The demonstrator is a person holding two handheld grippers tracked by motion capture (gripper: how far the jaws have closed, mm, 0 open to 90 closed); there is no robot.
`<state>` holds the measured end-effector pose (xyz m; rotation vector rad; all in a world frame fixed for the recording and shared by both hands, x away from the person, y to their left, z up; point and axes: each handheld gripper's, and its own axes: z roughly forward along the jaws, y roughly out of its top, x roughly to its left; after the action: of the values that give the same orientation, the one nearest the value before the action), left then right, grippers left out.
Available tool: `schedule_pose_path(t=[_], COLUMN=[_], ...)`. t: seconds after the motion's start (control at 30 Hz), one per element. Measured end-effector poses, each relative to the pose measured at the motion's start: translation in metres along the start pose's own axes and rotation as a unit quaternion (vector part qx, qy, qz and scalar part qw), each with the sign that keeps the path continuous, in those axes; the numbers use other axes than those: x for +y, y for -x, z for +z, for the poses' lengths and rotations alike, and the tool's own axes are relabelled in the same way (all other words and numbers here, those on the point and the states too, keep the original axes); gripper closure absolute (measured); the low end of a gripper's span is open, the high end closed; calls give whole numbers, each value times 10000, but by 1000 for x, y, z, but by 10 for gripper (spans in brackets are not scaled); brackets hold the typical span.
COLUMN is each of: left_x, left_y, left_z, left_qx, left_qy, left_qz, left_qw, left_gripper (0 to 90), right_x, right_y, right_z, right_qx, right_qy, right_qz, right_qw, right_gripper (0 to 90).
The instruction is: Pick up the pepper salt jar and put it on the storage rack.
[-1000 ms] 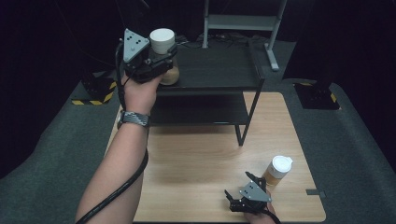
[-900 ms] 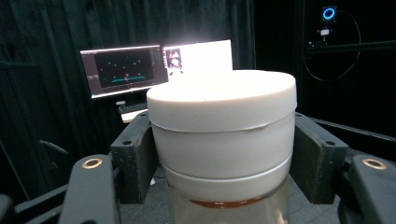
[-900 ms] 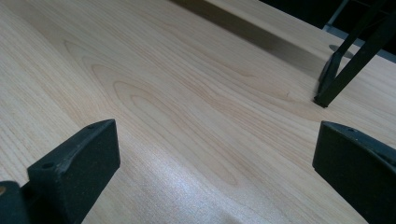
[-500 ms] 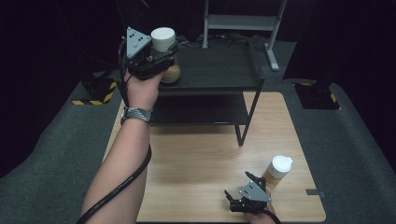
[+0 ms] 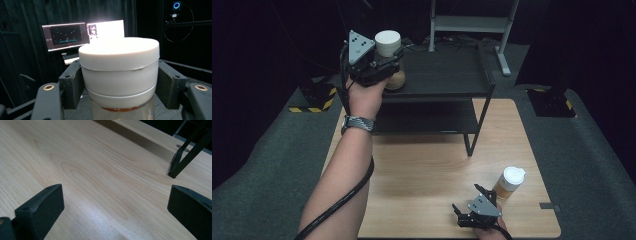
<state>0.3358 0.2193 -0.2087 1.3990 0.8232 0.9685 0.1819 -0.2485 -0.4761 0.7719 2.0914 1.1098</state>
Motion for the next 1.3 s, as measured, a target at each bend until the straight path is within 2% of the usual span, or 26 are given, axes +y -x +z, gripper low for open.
schedule_pose_path(t=[0.17, 0.27, 0.33, 0.37, 0.4, 0.47, 0.73, 0.97, 1.1, 1.3], left_x=[1, 1, 1, 1, 1, 0, -3, -8, -14, -27], left_y=[1, 2, 3, 5, 6, 5, 5, 9, 10, 7], left_z=[1, 0, -1, -2, -3, -5, -21, -41, -53, -68], left_qx=[9, 51, 55, 137, 158, 152, 135, 155, 177, 157], left_qy=[-39, -59, -60, -61, -52, -3, 13, 66, 72, 26], left_qz=[4, -48, -69, -102, -131, -219, -223, -86, -50, -106], left_qw=[10000, 10000, 9999, 9998, 9998, 9996, 9997, 9998, 9998, 9998], left_gripper=[314, 261, 213, 176, 95, 8, 4, 4, 4, 4], right_x=[0, 0, 0, 0, -1, -1, 0, 0, 1, 0], right_y=[0, 0, 0, 0, 0, 0, 0, -1, -2, -3], right_z=[0, 0, 0, 0, 0, 0, 0, 0, 0, 1], right_qx=[-1, 3, 1, 0, -3, -7, -1, 10, 1, -13], right_qy=[13, 7, 9, 10, 15, 16, 14, -5, -17, -5], right_qz=[-5, 4, -6, -8, -14, -8, -15, -66, -89, -117], right_qw=[10000, 10000, 10000, 10000, 10000, 10000, 10000, 10000, 10000, 9999], right_gripper=[0, 0, 0, 0, 0, 0, 0, 0, 0, 0])
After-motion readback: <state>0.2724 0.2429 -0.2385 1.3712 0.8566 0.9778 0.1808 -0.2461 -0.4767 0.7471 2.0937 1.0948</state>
